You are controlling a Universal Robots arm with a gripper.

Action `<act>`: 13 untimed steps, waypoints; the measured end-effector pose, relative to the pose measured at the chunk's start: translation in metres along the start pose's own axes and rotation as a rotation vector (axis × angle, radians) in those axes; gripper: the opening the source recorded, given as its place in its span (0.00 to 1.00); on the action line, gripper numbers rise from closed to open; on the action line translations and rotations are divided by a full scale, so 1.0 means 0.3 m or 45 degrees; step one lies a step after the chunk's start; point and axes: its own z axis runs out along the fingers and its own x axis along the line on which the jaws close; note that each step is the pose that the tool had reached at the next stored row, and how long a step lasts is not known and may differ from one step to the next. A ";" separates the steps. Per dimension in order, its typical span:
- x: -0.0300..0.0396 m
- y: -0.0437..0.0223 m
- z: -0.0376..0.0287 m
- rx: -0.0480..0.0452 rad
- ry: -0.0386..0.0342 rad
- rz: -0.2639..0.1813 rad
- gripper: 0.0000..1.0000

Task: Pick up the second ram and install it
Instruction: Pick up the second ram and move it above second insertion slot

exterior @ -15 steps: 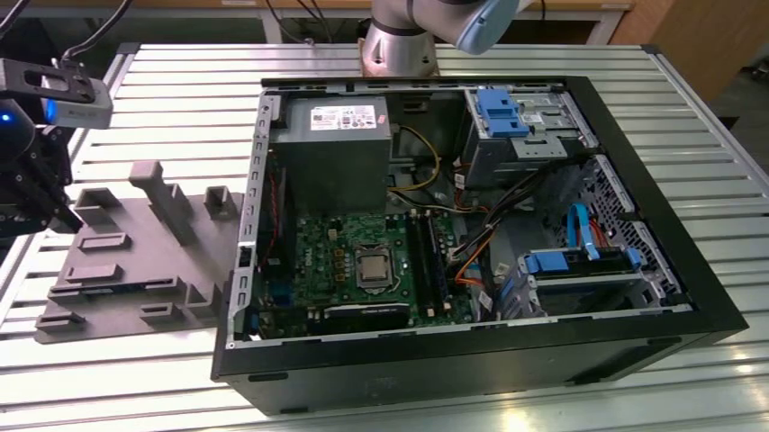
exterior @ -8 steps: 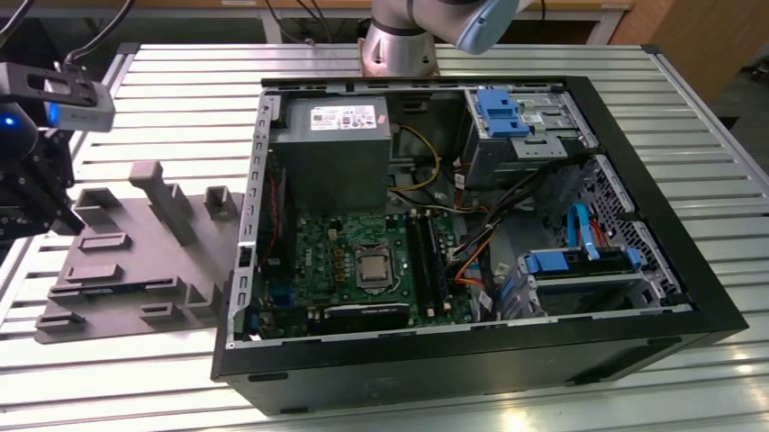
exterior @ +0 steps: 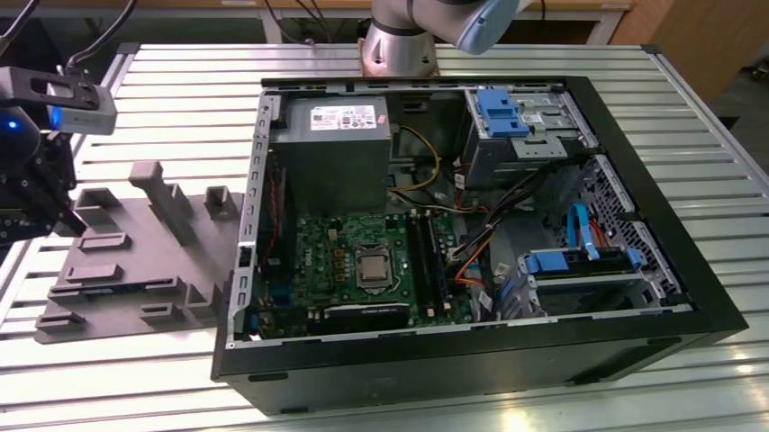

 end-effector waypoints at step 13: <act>0.000 -0.001 0.013 0.000 0.0001 0.000 0.11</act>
